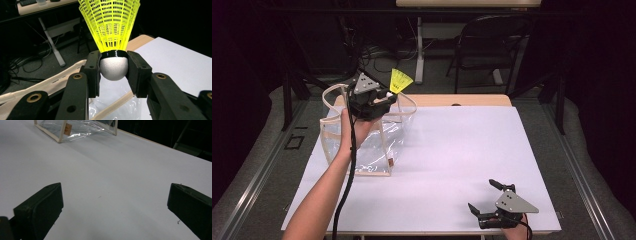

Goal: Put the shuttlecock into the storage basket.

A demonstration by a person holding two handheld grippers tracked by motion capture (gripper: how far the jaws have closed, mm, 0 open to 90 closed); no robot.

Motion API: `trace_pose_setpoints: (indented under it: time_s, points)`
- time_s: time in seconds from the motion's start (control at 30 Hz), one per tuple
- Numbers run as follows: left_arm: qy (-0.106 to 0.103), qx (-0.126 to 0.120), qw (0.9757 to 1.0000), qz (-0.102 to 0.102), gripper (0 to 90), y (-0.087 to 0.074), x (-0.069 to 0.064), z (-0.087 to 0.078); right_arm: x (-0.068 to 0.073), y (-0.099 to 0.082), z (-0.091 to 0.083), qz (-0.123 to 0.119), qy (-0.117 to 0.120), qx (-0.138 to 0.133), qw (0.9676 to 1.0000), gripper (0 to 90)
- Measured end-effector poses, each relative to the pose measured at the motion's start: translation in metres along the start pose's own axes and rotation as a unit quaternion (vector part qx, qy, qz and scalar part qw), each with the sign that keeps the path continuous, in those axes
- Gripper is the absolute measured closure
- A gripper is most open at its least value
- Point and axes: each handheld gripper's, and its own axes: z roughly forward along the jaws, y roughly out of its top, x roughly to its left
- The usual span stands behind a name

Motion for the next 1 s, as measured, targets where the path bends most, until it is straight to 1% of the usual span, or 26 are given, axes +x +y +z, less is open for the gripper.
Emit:
trace_pose_setpoints:
  time_s: [0.47, 0.73, 0.9, 1.0]
  points:
    - [0.015, -0.004, 0.9999, -0.007, 64.6, -0.002, 0.014, -0.009, 0.000, 0.000, 0.000, 0.001, 0.000, 0.000, 1.0000, 0.0]
    - [0.027, -0.004, 0.9995, -0.014, 64.6, -0.004, 0.023, -0.013, 0.000, 0.000, 0.000, 0.001, 0.000, 0.001, 1.0000, 0.0]
    - [0.031, -0.002, 0.9994, -0.013, 64.6, -0.004, 0.027, -0.016, 0.000, 0.000, 0.001, 0.001, 0.001, 0.002, 1.0000, 0.0]
    - [0.035, -0.004, 0.9993, -0.016, 64.6, -0.005, 0.030, -0.017, 0.000, 0.000, 0.001, 0.000, 0.001, 0.002, 1.0000, 0.0]
